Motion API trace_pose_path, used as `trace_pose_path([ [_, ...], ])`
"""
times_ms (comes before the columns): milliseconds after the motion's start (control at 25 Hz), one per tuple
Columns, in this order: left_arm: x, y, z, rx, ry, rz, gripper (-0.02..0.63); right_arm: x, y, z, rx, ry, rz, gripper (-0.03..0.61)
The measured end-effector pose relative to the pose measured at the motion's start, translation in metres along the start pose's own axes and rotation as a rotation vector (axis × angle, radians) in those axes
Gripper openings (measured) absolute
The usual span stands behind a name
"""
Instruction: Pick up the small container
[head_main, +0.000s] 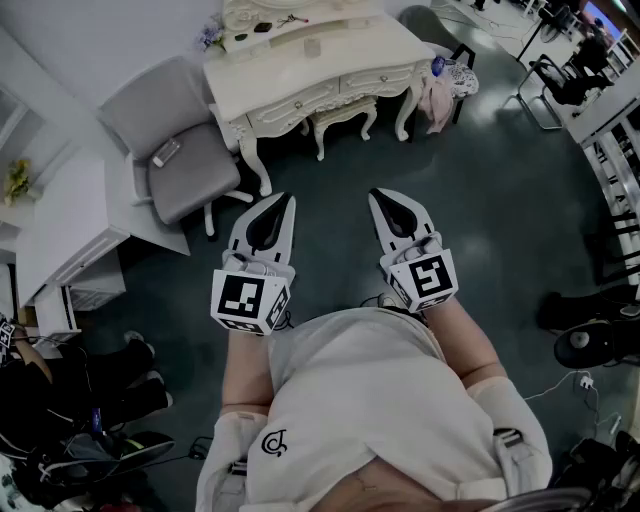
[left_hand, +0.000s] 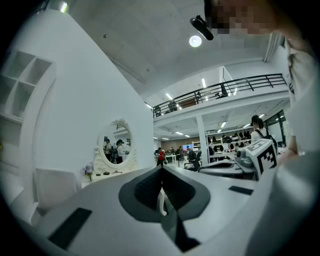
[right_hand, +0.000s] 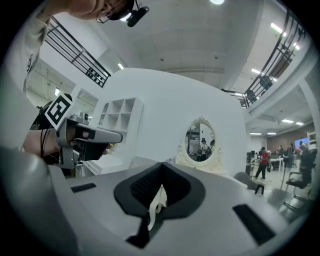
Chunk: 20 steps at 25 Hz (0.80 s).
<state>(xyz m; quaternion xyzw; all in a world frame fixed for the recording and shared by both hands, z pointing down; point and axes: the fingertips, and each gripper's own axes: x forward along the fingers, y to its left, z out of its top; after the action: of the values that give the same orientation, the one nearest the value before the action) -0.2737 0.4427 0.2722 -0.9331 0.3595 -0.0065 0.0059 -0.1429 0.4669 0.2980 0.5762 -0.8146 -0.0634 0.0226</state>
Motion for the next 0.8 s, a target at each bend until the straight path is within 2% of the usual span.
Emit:
trace_pose_path([
  [600, -0.003, 0.009, -0.012, -0.010, 0.009, -0.012, 0.011, 0.009, 0.003, -0.007, 0.029, 0.017, -0.024, 0.005],
  [800, 0.011, 0.013, -0.023, -0.027, 0.026, -0.006, 0.011, 0.019, -0.006, -0.015, 0.059, 0.025, -0.001, 0.006],
])
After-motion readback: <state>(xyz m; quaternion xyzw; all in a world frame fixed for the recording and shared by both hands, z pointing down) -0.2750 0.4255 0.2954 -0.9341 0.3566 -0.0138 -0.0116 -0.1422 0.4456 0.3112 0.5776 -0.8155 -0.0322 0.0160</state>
